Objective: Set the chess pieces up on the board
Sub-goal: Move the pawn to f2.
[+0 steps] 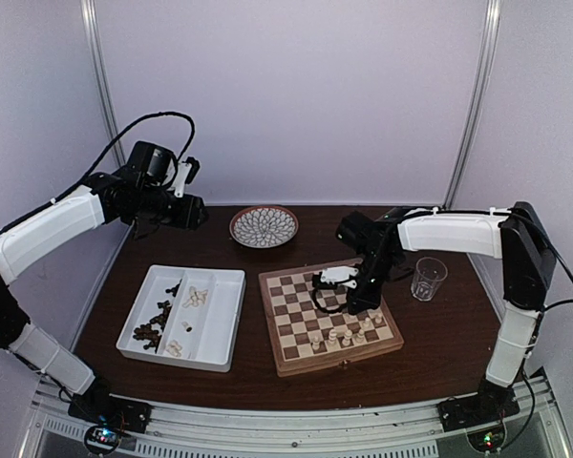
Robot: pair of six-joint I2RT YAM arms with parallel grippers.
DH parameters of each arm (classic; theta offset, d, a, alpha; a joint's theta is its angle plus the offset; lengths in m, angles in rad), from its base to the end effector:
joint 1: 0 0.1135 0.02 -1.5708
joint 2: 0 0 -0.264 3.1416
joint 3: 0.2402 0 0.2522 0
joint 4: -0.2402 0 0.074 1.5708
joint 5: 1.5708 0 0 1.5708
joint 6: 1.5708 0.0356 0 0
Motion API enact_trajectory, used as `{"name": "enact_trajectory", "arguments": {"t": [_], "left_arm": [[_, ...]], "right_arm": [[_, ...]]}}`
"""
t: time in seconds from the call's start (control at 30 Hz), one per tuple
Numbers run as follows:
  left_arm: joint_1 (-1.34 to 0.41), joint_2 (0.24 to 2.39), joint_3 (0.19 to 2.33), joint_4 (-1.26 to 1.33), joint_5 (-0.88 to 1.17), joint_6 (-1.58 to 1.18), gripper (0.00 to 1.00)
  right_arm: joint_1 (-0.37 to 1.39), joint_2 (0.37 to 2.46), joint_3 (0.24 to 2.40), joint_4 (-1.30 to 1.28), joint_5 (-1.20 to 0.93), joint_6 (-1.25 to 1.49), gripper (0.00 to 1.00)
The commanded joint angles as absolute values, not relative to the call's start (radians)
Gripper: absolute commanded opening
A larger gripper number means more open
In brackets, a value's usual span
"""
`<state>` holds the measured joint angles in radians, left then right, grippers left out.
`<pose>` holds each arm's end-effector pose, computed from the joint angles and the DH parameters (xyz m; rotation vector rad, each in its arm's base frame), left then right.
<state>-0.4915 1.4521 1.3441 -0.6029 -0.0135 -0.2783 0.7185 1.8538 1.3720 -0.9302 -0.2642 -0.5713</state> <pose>0.2839 -0.1514 0.3374 0.2389 2.2993 -0.3836 0.2617 0.2412 0.1997 -1.8137 2.3590 0.4117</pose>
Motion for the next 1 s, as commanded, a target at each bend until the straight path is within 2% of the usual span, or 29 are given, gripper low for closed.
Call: {"name": "enact_trajectory", "arguments": {"t": [0.0, 0.2, 0.97], "left_arm": [[-0.483, 1.438, 1.341, -0.567, 0.0, -0.281, 0.52], [-0.483, 1.433, 1.341, -0.568, 0.0, -0.281, 0.52], [-0.482, 1.443, 1.341, -0.568, 0.037, -0.288, 0.52]], "right_arm": [[0.733, 1.867, 1.361, -0.947, -0.246, -0.575, 0.07], [0.755, 1.839, 1.344, -0.965, -0.263, -0.589, 0.02], [0.778, 1.783, 1.265, -0.958, -0.251, -0.606, 0.01]]}}
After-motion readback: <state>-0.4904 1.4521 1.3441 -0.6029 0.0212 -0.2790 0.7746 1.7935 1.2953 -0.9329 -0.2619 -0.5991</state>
